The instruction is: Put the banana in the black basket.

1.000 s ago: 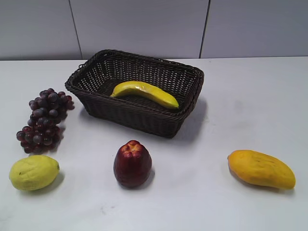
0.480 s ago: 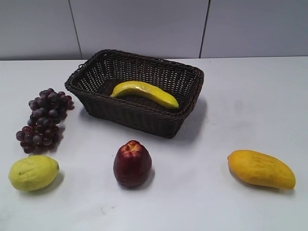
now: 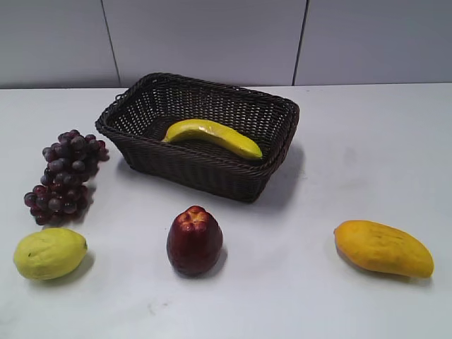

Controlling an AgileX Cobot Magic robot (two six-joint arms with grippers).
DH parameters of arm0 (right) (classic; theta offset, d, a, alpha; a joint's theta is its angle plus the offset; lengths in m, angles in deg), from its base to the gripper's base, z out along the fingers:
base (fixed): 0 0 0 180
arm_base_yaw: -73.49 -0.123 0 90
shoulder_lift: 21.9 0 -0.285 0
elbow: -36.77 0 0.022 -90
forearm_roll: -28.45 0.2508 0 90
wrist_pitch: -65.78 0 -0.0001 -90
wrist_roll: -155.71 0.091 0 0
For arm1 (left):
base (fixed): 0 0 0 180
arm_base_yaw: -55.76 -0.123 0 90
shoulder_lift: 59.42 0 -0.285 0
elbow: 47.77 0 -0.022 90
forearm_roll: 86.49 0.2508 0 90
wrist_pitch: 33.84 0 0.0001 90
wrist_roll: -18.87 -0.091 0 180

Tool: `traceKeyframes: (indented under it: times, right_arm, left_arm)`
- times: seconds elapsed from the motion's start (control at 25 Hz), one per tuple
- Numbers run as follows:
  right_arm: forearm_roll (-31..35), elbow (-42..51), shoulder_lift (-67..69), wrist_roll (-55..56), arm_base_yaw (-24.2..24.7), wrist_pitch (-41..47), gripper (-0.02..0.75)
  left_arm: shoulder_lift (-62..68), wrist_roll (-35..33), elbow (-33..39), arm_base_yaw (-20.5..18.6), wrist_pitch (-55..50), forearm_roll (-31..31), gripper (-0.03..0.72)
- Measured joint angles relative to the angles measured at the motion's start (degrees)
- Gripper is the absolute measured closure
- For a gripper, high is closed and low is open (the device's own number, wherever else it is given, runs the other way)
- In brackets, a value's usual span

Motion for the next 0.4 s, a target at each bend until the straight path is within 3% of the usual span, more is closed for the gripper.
traceKeyframes:
  times: [0.4]
  right_arm:
    - [0.0,0.0,0.0,0.0,0.0,0.0,0.254]
  left_arm:
    - [0.0,0.0,0.0,0.0,0.0,0.0,0.473]
